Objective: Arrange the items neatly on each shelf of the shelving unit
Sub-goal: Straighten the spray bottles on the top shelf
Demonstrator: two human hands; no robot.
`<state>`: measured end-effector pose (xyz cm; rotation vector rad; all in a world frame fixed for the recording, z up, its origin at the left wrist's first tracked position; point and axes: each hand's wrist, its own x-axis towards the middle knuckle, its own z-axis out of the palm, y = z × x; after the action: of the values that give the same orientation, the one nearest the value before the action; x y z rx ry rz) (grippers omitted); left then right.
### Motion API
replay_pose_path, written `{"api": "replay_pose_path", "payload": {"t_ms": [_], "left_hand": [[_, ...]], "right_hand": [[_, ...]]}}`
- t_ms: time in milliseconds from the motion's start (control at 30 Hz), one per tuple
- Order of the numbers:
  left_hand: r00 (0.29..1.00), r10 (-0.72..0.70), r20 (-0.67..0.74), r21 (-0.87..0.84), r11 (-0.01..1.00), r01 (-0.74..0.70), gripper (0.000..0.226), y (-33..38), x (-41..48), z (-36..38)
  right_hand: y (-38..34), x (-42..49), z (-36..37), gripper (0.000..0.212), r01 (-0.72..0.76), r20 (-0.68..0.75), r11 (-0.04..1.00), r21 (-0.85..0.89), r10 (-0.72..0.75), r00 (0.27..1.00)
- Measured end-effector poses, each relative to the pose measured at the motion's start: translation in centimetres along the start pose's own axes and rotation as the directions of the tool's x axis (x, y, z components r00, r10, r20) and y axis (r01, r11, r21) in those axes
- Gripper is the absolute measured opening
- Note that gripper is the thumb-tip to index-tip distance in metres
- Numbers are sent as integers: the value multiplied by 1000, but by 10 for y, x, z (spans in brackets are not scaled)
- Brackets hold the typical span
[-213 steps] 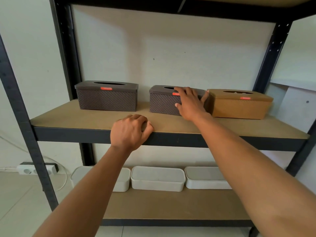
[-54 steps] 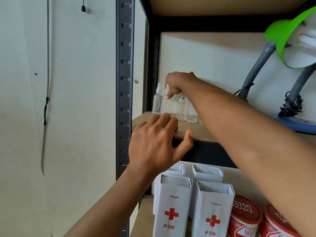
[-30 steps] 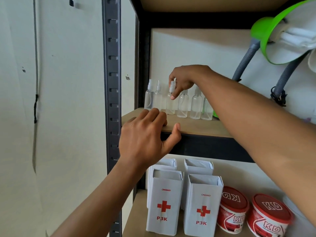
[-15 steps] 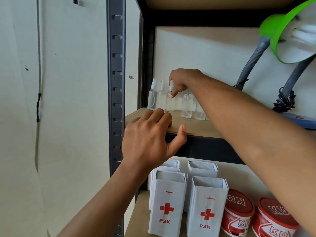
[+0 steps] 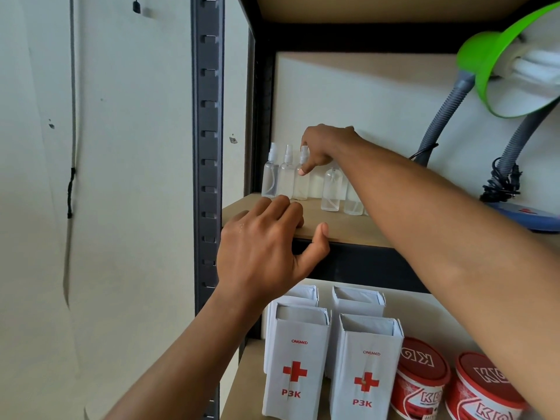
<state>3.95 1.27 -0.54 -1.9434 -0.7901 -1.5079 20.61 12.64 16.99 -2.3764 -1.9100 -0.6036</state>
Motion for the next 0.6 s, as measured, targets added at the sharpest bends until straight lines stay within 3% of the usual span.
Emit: {"api": "replay_pose_path", "payload": {"t_ms": [133,233,333,467,600], "left_hand": [[1000,6,5,7,1000,-6,47,0,0,-1],[1000,2,15,5,1000,-2,48,0,0,-1],[1000,-2,25,2,1000,2,48,0,1,-3],[999,-8,31,5,1000,8,49,2,1,-4],[1000,-12,29,1,1000,12,49,2,1,-4]], "right_hand": [[4,-7,-6,98,-34,-10,998,60,35,999],[15,-12,-10,117,33,-86,982,184,-17,996],[31,-29,-19,116,71,-58,984,166,-62,996],[47,-49,-28,89,132,104,991,16,-133,986],[47,-43,-22,55,124,116,992,11,-125,985]]}}
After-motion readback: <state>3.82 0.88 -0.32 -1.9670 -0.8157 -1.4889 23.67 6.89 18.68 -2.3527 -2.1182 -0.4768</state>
